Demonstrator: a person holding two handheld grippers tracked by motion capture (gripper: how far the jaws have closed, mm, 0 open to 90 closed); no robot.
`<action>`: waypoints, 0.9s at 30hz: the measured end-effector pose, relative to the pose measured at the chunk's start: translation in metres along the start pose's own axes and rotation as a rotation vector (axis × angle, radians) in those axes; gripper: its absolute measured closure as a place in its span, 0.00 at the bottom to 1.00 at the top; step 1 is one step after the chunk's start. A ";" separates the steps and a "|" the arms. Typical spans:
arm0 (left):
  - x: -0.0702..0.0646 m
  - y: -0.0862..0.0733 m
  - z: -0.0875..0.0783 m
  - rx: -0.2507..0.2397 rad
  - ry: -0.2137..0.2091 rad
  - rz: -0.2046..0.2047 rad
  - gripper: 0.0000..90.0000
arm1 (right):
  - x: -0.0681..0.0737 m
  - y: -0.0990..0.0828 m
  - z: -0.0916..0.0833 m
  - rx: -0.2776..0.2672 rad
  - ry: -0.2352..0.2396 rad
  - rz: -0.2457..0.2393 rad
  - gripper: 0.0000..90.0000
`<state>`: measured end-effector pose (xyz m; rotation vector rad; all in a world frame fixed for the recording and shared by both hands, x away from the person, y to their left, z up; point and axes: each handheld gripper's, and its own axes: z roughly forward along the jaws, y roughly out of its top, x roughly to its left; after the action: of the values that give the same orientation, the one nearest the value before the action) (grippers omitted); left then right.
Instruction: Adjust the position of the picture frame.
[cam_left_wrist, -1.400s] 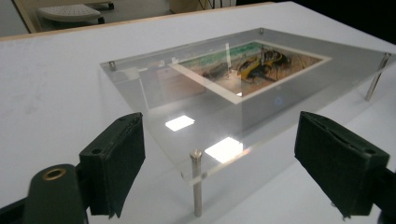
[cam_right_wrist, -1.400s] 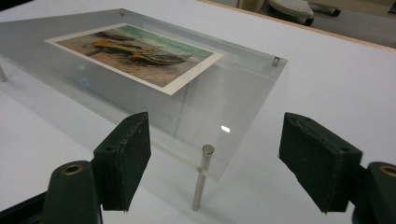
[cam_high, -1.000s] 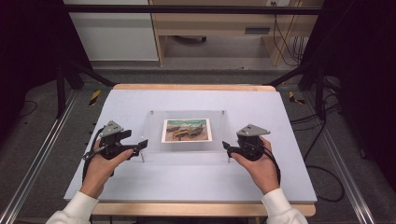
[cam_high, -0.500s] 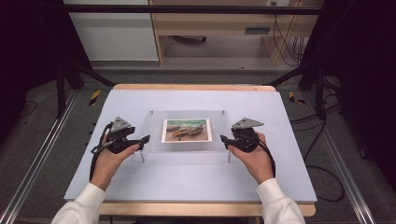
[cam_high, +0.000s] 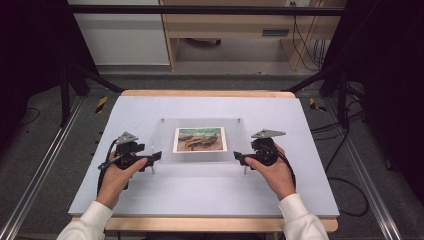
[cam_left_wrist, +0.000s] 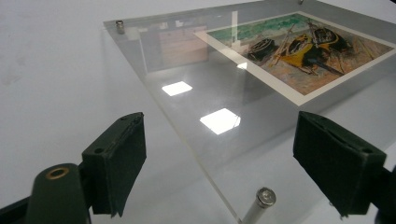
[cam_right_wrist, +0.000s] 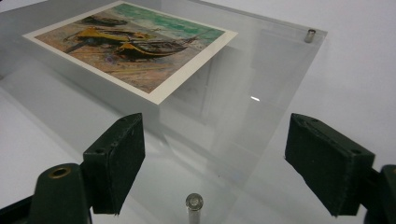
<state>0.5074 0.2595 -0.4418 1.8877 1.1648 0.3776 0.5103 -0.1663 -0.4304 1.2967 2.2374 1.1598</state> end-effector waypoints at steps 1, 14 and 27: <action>0.000 0.000 0.000 0.000 -0.001 -0.005 0.18 | 0.000 0.000 0.000 0.004 0.002 0.008 0.21; 0.000 -0.004 0.006 0.008 -0.090 -0.094 0.17 | -0.001 -0.002 0.008 0.020 0.044 0.052 0.18; 0.004 -0.006 0.011 0.032 -0.140 -0.183 0.14 | -0.002 -0.002 0.011 0.026 0.064 0.080 0.17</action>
<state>0.5135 0.2581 -0.4535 1.7868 1.2420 0.1248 0.5173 -0.1627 -0.4390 1.3901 2.2717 1.2196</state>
